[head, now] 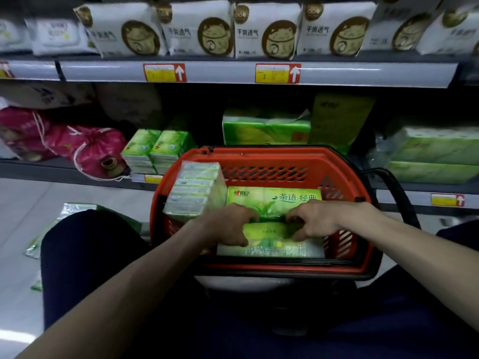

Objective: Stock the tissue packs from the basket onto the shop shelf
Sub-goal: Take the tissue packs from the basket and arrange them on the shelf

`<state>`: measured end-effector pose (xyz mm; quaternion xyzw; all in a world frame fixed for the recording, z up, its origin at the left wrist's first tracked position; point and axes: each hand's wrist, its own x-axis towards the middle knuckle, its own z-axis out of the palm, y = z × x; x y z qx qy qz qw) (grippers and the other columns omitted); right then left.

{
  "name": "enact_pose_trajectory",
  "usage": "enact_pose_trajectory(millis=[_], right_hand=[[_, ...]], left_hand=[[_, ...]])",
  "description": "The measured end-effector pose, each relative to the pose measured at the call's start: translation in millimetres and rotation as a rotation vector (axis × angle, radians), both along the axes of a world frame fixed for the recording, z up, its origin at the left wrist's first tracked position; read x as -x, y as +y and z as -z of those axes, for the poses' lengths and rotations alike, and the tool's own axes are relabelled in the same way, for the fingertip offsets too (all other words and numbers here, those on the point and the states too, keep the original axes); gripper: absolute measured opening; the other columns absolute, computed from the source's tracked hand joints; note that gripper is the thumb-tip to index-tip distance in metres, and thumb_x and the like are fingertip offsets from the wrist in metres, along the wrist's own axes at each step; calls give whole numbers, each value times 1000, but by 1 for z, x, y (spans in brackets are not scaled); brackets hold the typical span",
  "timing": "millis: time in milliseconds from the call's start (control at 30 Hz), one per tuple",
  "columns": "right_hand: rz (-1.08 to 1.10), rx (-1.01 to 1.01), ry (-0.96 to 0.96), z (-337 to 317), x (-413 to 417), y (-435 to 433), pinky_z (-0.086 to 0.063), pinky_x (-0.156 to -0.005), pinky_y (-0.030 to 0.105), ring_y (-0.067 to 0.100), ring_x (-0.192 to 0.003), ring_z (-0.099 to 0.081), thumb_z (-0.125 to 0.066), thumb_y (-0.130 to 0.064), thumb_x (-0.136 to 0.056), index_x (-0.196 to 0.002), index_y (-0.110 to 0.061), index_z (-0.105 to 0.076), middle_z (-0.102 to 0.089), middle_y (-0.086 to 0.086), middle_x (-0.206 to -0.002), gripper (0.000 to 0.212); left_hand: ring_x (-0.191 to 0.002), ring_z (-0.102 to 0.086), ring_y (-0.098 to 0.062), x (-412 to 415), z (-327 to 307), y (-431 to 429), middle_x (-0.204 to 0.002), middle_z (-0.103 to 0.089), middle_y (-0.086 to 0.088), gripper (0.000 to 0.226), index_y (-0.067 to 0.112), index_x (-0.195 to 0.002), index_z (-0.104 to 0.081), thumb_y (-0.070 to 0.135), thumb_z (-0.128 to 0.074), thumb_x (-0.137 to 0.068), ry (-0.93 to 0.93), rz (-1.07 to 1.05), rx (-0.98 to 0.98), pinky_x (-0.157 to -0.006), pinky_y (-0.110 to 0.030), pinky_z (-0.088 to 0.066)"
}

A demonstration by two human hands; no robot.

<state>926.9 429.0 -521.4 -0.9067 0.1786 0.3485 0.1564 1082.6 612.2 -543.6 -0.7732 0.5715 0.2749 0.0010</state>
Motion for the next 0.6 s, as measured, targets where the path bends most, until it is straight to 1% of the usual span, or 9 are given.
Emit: enact_pose_trajectory(millis=[67, 133, 200, 233, 300, 367, 467, 533, 600], right_hand=[[-2, 14, 19, 1, 0, 1, -47, -110, 35, 28, -138, -53, -72, -53, -95, -160, -26, -42, -54, 7, -154, 77], [-7, 31, 14, 4, -1, 1, -48, -105, 35, 29, -136, -54, -73, -53, -94, -159, -25, -43, -54, 8, -153, 77], [-12, 45, 19, 13, -1, 4, -50, -98, 34, 29, -131, -57, -75, -52, -93, -157, -24, -45, -56, 9, -150, 76], [-12, 57, 24, 20, 0, 6, -51, -98, 34, 30, -131, -57, -76, -50, -92, -158, -24, -43, -55, 10, -151, 78], [-9, 82, 19, 32, 0, 9, -50, -109, 40, 31, -141, -51, -78, -47, -91, -163, -22, -35, -46, 10, -160, 87], [-24, 98, 22, 37, 0, 12, -44, -118, 45, 33, -150, -42, -79, -46, -91, -166, -22, -26, -33, 10, -169, 95], [-44, 128, 64, 45, 1, 15, -38, -123, 44, 33, -158, -29, -72, -32, -98, -169, -22, -16, -9, 8, -177, 91], [-65, 144, 86, 53, 2, 17, -37, -124, 45, 31, -160, -25, -68, -32, -100, -170, -23, -6, -4, 5, -178, 94], [-92, 169, 101, 59, 3, 20, -37, -124, 47, 32, -160, -24, -68, -37, -101, -170, -22, 0, -5, 7, -178, 98]], left_hand=[[-127, -57, -26, 0, 12, 3, -142, -59, -9, 79, 20, -151, -46, 28, -82, -82, -24, 2, -61, -98, -30, -47], [-132, -53, -30, -1, 24, 4, -146, -52, -12, 87, 17, -156, -39, 30, -82, -81, -38, 3, -124, -104, -33, -48], [-137, -50, -34, -2, 37, 5, -150, -44, -14, 89, 15, -159, -33, 31, -79, -84, -60, 5, -189, -108, -41, -48], [-138, -48, -36, -2, 43, 4, -151, -41, -15, 89, 15, -159, -30, 31, -77, -85, -71, -2, -210, -109, -44, -48], [-139, -46, -39, -1, 53, 2, -152, -38, -18, 93, 14, -161, -24, 30, -75, -86, -72, -13, -230, -111, -47, -46], [-139, -45, -41, 0, 60, 0, -151, -38, -21, 96, 13, -162, -19, 30, -75, -86, -84, -3, -233, -112, -47, -44], [-139, -44, -42, 1, 64, -3, -151, -37, -23, 100, 11, -163, -13, 34, -74, -88, -134, 23, -240, -113, -48, -42], [-136, -46, -42, 2, 63, -6, -149, -38, -23, 98, 10, -162, -14, 29, -74, -88, -139, 39, -245, -112, -48, -43], [-131, -51, -41, 4, 62, -9, -143, -42, -22, 91, 8, -160, -21, 22, -73, -86, -144, 62, -230, -108, -48, -47]])
